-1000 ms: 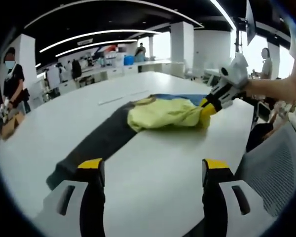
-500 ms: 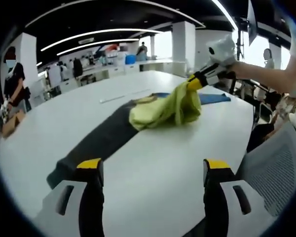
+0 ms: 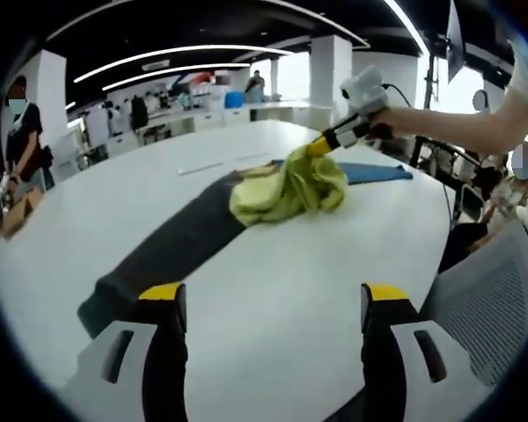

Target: Fold the garment on the visible template until the final outline fits inside the template.

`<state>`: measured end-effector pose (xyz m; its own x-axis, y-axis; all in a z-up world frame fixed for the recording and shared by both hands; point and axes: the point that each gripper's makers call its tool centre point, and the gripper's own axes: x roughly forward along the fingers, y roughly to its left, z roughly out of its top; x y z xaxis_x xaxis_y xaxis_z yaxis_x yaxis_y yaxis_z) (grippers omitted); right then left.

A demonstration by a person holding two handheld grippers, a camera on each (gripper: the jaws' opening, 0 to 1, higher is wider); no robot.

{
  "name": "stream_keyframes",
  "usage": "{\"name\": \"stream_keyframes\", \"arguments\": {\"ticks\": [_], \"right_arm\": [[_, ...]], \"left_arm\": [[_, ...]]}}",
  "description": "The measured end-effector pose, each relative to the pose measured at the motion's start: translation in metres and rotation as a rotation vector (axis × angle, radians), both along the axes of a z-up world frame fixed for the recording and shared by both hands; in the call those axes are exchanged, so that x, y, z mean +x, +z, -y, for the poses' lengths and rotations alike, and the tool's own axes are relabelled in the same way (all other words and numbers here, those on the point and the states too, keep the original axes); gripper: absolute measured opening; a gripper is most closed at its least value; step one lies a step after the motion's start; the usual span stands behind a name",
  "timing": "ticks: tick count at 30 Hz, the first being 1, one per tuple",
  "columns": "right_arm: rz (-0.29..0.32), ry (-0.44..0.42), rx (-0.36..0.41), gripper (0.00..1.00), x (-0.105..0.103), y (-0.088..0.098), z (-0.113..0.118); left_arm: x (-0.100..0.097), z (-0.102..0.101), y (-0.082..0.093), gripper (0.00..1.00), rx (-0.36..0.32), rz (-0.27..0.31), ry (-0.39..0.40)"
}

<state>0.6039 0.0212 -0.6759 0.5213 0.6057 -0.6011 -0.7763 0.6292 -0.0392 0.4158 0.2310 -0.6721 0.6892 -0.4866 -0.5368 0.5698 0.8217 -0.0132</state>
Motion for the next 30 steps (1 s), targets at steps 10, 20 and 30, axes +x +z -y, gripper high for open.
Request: {"name": "stream_keyframes", "arguments": {"ticks": [10, 20, 30], "right_arm": [[-0.089, -0.026, -0.034, 0.01, 0.019, -0.040, 0.004], [-0.146, -0.045, -0.051, 0.01, 0.022, -0.061, 0.005], [-0.129, -0.097, 0.055, 0.21, 0.017, -0.028, 0.005]], "left_arm": [[0.004, 0.002, -0.011, 0.75, -0.026, -0.032, 0.015], [0.008, 0.006, -0.012, 0.72, -0.044, -0.043, 0.017], [0.015, 0.012, -0.004, 0.69, -0.053, -0.025, 0.011]]}}
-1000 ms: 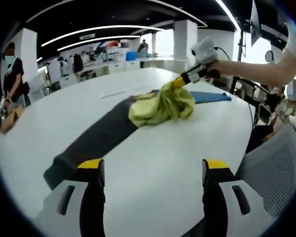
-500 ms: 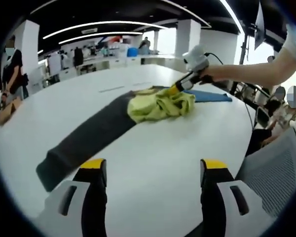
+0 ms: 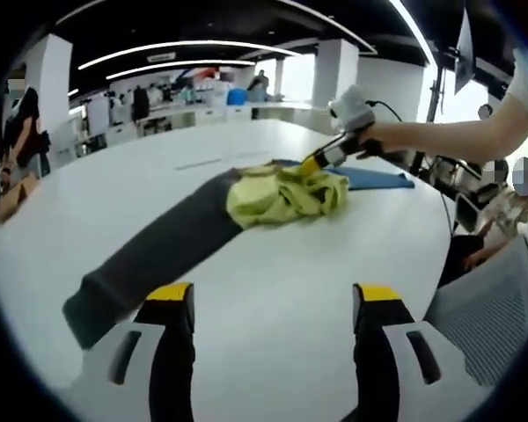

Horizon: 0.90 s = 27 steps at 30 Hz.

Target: Fold the garment on the visible template until the final outline fits inside the template.

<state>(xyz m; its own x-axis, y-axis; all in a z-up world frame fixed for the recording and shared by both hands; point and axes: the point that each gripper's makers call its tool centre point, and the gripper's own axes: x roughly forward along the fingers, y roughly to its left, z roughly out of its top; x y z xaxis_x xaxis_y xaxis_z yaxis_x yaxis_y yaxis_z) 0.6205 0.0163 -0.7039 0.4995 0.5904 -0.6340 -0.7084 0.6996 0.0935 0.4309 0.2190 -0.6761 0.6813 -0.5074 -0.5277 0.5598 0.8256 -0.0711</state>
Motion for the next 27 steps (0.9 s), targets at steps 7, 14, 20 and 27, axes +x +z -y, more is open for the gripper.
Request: {"name": "stream_keyframes", "arguments": {"ticks": [7, 14, 20, 27], "right_arm": [[0.043, 0.028, 0.041, 0.42, -0.018, 0.024, -0.003], [0.068, 0.042, 0.054, 0.45, -0.046, 0.039, 0.005], [0.071, 0.058, 0.060, 0.44, -0.072, 0.043, 0.011], [0.052, 0.070, 0.060, 0.43, -0.098, 0.038, 0.017]], "left_arm": [[0.009, 0.008, 0.010, 0.66, -0.033, 0.020, 0.004], [0.020, 0.020, 0.022, 0.61, -0.054, 0.065, -0.016], [0.032, 0.030, 0.026, 0.57, -0.062, 0.079, -0.022], [0.043, 0.042, 0.025, 0.53, -0.085, 0.077, -0.033]]}}
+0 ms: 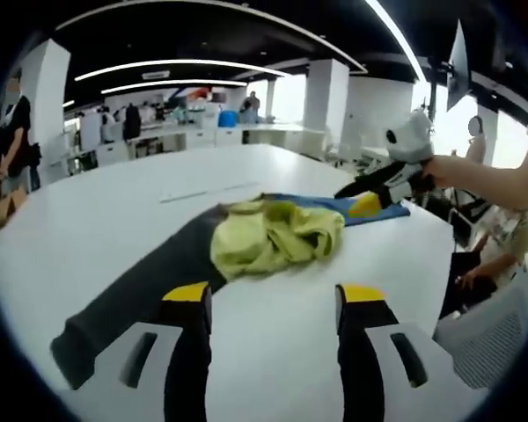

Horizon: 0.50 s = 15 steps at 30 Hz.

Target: Fold the garment on the visible template until the final outline fits inside the template.

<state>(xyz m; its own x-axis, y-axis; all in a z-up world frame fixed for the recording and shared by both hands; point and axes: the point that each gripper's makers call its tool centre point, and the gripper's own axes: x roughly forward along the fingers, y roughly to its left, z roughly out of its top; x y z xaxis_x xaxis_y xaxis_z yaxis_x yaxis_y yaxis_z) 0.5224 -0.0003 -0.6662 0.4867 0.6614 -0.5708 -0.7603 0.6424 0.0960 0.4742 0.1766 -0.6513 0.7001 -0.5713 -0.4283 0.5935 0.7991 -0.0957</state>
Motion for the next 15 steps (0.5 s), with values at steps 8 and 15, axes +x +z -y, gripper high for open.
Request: {"name": "stream_keyframes", "arguments": {"ticks": [8, 15], "right_arm": [[-0.029, 0.020, -0.005, 0.34, -0.025, -0.014, -0.001], [-0.047, 0.036, 0.007, 0.32, -0.035, -0.024, -0.010]], "left_arm": [[0.009, 0.017, -0.014, 0.46, 0.007, -0.024, -0.017], [0.021, 0.030, -0.016, 0.39, -0.007, -0.023, -0.023]]}}
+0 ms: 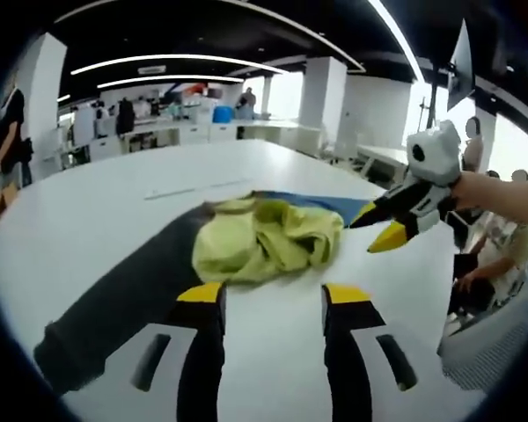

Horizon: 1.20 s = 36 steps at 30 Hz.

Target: Fold the garment on the visible template until the final outline fits inside the template.

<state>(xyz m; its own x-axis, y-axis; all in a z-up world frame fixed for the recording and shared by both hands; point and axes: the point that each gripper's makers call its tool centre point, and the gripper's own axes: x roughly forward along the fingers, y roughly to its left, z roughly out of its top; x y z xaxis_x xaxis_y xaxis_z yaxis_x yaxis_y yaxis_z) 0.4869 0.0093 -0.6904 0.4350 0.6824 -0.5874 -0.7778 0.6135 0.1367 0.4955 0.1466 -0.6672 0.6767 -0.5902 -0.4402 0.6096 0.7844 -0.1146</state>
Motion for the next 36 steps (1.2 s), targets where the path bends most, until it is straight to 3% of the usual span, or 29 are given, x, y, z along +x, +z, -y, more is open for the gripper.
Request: {"name": "stream_keyframes", "arguments": {"ticks": [17, 25, 30, 36], "right_arm": [[-0.024, -0.032, 0.007, 0.22, 0.009, -0.036, -0.019], [0.058, -0.107, -0.058, 0.21, 0.026, -0.044, -0.018], [0.081, -0.162, -0.076, 0.14, 0.034, -0.051, -0.015], [0.097, -0.162, -0.125, 0.14, 0.034, -0.063, -0.018]], "left_arm": [[0.028, 0.035, -0.022, 0.27, -0.029, -0.053, -0.046], [0.036, 0.045, -0.042, 0.21, -0.012, -0.104, -0.055], [0.040, 0.053, -0.053, 0.19, -0.012, -0.129, -0.047], [0.046, 0.058, -0.062, 0.18, -0.019, -0.145, -0.033]]}}
